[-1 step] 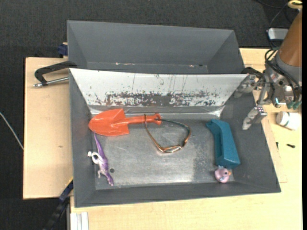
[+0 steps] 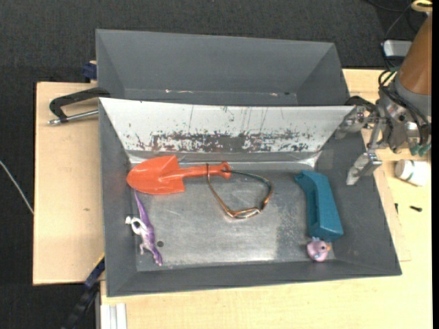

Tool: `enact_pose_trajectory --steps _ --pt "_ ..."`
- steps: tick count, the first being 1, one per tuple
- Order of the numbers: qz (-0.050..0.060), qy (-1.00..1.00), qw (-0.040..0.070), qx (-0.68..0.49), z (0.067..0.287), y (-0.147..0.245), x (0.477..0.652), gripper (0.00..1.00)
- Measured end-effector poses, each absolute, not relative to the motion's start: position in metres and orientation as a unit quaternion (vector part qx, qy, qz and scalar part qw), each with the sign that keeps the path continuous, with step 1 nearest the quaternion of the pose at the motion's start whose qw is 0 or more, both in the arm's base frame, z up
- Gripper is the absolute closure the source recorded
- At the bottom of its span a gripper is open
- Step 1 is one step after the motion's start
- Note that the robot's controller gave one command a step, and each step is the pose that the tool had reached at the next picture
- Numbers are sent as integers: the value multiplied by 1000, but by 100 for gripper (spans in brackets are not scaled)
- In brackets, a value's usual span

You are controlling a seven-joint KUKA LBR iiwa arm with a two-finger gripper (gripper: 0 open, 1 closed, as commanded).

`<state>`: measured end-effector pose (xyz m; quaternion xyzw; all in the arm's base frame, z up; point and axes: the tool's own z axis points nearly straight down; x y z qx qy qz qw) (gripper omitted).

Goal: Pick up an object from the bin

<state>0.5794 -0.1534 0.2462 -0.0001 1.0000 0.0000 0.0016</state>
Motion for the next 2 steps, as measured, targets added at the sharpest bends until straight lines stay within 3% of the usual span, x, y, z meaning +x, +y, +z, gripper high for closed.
enact_pose_trajectory --steps 1,2 --pt "0 1000 3 -6 171 -111 576 0" --pt "0 998 0 -68 156 -48 574 0"
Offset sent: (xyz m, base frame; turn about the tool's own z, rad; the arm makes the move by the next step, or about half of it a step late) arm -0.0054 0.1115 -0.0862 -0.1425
